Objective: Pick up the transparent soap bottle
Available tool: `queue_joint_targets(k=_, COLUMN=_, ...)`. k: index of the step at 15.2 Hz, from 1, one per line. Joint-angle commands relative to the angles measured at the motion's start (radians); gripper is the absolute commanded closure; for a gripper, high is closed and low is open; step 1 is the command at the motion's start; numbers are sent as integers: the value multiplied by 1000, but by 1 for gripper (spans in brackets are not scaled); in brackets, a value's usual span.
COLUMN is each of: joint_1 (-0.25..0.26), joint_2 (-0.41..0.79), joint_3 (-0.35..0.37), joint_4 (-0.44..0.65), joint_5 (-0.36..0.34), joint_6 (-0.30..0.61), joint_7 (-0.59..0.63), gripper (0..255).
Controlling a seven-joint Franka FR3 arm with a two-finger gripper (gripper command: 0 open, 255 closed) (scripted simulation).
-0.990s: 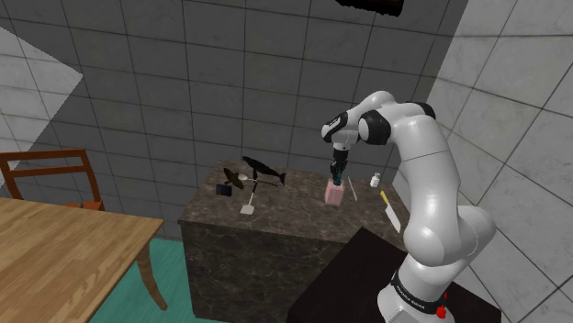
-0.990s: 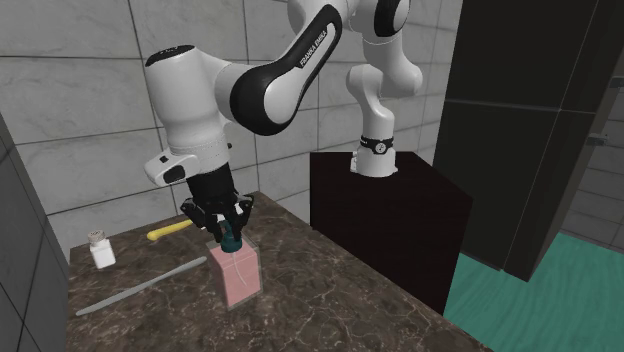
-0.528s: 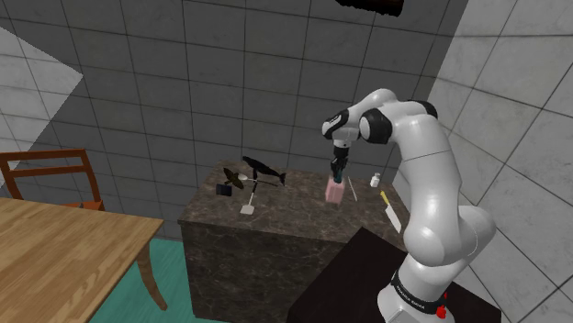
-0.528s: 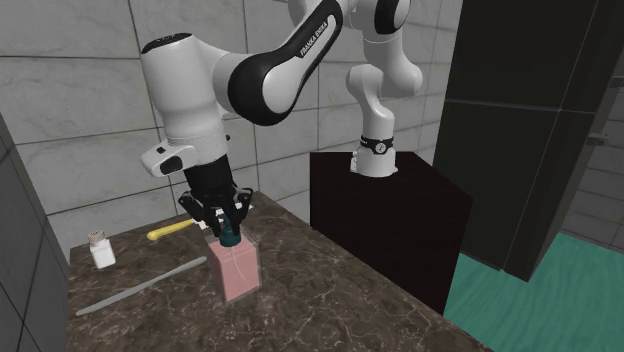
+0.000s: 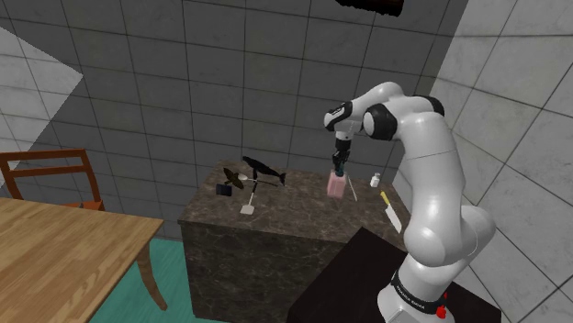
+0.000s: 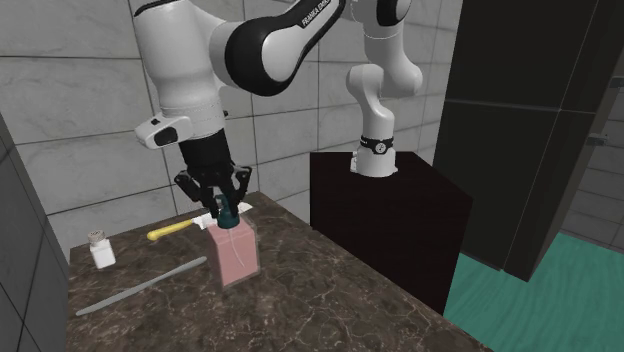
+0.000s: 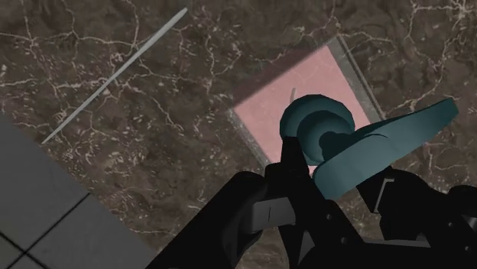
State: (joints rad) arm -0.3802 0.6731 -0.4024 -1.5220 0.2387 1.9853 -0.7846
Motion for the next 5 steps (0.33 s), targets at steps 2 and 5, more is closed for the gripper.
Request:
queue_joint_targets(k=2, joint_1=2, joint_2=-19, joint_3=-5, joint_4=11, joint_5=-7, joint_6=-29, joint_7=4, gripper=255)
queue_joint_targets(k=5, joint_1=3, joint_2=-27, joint_3=-7, joint_4=15, joint_5=-10, joint_6=-41, joint_7=5, gripper=255)
